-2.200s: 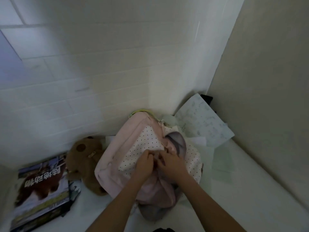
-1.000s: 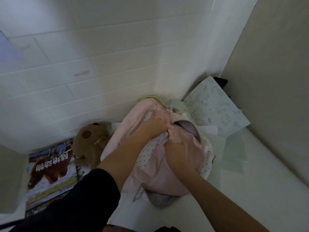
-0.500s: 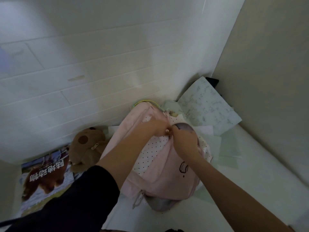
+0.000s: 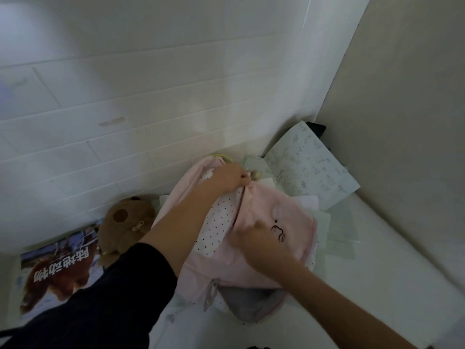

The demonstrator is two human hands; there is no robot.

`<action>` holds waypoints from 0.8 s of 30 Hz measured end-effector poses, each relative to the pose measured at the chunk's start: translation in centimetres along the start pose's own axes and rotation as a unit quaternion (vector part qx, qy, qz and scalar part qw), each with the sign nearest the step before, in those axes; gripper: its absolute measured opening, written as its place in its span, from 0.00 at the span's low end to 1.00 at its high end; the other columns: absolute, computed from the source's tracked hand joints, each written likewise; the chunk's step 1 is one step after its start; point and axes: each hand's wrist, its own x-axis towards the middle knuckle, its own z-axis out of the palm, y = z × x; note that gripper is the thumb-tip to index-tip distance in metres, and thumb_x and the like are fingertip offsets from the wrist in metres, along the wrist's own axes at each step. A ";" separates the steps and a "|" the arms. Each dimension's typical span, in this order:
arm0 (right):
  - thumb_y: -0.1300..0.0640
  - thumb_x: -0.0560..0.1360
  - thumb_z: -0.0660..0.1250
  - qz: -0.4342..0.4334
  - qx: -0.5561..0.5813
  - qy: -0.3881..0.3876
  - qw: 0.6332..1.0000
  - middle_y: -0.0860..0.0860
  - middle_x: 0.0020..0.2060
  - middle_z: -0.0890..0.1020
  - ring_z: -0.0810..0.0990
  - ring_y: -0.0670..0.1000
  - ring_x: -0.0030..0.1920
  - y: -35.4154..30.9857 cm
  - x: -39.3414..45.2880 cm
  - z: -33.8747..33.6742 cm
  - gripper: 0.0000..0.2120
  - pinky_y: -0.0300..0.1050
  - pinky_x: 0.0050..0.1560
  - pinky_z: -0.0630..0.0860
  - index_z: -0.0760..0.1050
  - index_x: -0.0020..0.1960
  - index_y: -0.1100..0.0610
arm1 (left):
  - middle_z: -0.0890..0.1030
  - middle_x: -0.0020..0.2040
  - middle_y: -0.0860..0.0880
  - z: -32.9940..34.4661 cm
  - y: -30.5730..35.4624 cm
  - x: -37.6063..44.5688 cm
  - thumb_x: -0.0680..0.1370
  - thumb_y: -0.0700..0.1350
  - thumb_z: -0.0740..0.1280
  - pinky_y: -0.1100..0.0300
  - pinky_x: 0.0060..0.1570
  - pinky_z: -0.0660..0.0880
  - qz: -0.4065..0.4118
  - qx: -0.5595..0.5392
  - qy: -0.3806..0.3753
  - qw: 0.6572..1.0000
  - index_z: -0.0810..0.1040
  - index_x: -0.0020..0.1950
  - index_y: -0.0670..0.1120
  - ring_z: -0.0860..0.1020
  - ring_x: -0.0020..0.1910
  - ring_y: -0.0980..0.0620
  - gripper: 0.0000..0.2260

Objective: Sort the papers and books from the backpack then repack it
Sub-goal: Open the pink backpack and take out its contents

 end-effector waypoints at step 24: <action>0.60 0.79 0.52 0.271 0.082 0.184 0.941 0.56 0.59 0.76 0.76 0.58 0.57 4.8 12.2 8.0 0.17 0.50 0.48 0.70 0.64 0.67 0.58 | 0.82 0.49 0.42 9.2 -3.8 1.5 0.78 0.46 0.58 0.59 0.38 0.68 -0.073 0.124 0.147 0.979 0.77 0.49 0.44 0.80 0.46 0.43 0.10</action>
